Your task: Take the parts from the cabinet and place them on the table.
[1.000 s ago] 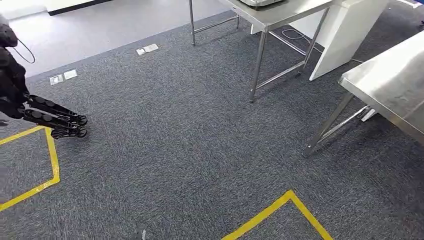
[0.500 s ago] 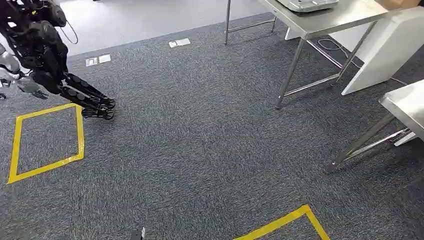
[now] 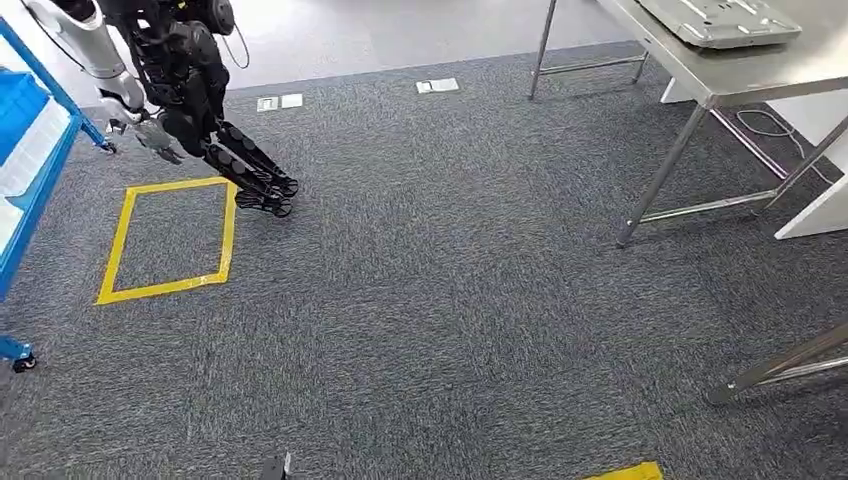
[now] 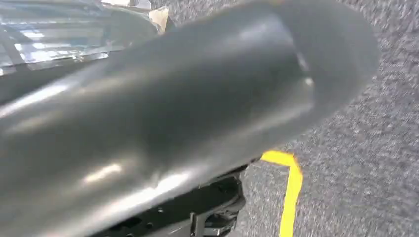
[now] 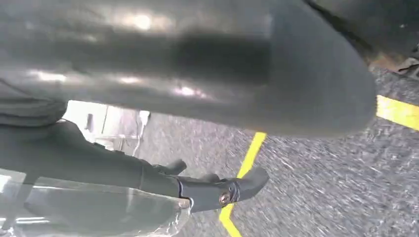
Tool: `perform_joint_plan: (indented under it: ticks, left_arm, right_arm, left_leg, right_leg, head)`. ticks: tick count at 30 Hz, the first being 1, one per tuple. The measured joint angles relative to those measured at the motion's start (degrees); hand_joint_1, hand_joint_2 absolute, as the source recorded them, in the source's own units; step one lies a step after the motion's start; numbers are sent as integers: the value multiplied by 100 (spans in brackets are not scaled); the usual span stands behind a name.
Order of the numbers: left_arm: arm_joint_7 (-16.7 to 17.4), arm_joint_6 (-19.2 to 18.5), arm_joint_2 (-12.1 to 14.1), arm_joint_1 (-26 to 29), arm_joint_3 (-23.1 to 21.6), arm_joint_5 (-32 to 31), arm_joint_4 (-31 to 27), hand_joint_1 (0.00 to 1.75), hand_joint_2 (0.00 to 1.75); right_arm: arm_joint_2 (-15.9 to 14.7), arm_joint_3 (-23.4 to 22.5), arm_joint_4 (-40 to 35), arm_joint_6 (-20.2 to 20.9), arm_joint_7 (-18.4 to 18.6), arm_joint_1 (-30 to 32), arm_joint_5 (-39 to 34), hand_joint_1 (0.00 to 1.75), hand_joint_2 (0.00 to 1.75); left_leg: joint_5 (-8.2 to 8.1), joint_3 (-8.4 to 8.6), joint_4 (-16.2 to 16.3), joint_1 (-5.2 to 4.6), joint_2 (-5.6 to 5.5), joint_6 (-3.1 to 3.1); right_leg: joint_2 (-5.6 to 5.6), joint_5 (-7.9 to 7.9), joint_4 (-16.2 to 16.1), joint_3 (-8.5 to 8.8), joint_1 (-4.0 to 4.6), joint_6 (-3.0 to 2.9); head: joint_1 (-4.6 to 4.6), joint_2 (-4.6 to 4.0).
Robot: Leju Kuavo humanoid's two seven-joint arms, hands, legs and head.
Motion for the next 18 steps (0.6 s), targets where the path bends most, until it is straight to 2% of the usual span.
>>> perform_joint_plan:
  ticks: [1,2,3,4,5,6,7,8,9,10,11,14,15,16,17,18]
  left_arm:
    - [-4,0,-2,-8,-2,-4,0,0,0]
    - [-11,0,-2,-22,0,0,0,0,0]
    - [-20,-2,0,-26,0,0,-2,0,0]
    - [-31,-2,0,-28,0,0,-2,0,0]
    - [-44,0,11,-43,0,4,-2,0,0]
    - [-42,0,20,-40,0,15,-2,0,0]
    - [-41,7,22,-37,0,17,-2,0,0]
    - [-39,7,22,-40,0,17,-2,0,0]
    - [-35,9,22,-41,0,15,-2,0,0]
    - [-31,7,22,-50,0,17,-2,0,0]
    - [-28,7,17,-74,0,17,-2,0,0]
    - [-15,39,22,-67,0,17,-2,0,0]
    - [-15,46,24,-66,0,17,-2,0,0]
    - [-15,46,20,-71,0,26,-2,0,0]
    - [-15,63,20,-90,0,35,-2,0,0]
    - [-15,61,20,-95,0,37,-2,0,0]
  right_arm:
    - [-2,0,0,-4,-2,2,0,0,0]
    - [4,0,0,-7,-7,8,0,0,0]
    - [7,0,0,-9,-7,12,2,0,0]
    - [2,0,0,-9,-7,14,2,0,0]
    - [-11,0,0,-9,-4,12,11,0,0]
    - [-13,0,0,-9,-7,1,18,0,0]
    - [-11,0,0,-9,-7,-13,18,0,0]
    - [-9,0,0,-9,-9,-33,18,0,0]
    - [4,-2,0,-9,-13,-49,15,0,0]
    - [7,-2,0,-9,-24,-64,13,0,0]
    - [13,-2,0,-9,-39,-65,7,0,0]
    - [37,-4,-4,-9,-74,-123,-7,0,0]
    - [55,-4,-15,-9,-85,-132,-2,0,0]
    - [46,-4,-15,-7,-90,-137,7,0,0]
    - [55,-4,-15,-4,-92,-131,22,0,0]
    - [57,-4,-13,0,-92,-125,26,0,0]
  left_leg:
    - [-139,-86,197,-31,326,-32]
    - [-351,-267,568,-19,513,-62]
    - [-565,-503,1039,-7,608,-86]
    - [-734,-724,1461,-1,645,-100]
    - [-787,-867,1726,-1,670,-108]
    - [-697,-857,1696,-1,684,-103]
    - [-501,-713,1411,-2,702,-87]
    - [-251,-449,927,-7,750,-57]
    - [-40,-167,416,-18,874,-13]
    - [-1,32,47,-61,1200,32]
    - [-24,41,5,-108,1171,52]
    - [-6,-8,-22,-142,948,105]
    - [60,69,-119,-58,866,170]
    - [80,91,-161,-69,819,173]
    - [101,90,-162,-44,750,215]
    - [101,84,-163,-41,664,216]
  right_leg:
    - [-50,-15,-1,7,10,-33]
    - [-124,-24,0,14,33,-78]
    - [-207,-34,0,19,54,-94]
    - [-297,-46,1,17,67,-112]
    - [-386,-50,2,17,80,-118]
    - [-467,-59,2,24,84,-129]
    - [-536,-68,2,37,90,-137]
    - [-604,-78,1,57,96,-147]
    - [-657,-96,0,78,101,-137]
    - [-695,-104,-1,94,123,-128]
    - [-761,-138,8,84,172,-79]
    - [-939,-144,-35,132,155,-40]
    - [-913,-189,-5,118,171,4]
    - [-569,-251,124,77,127,18]
    - [-289,-426,481,-91,113,-5]
    - [-192,-616,939,-318,103,-27]
  head:
    - [-52,0]
    - [-94,0]
    - [-92,-2]
    - [-96,0]
    - [-96,0]
    - [-94,0]
    - [-98,0]
    - [-96,0]
    - [-96,0]
    - [-101,0]
    - [-87,-2]
    - [-79,0]
    - [-70,0]
    - [-57,-2]
    - [-48,-2]
    - [-22,-2]
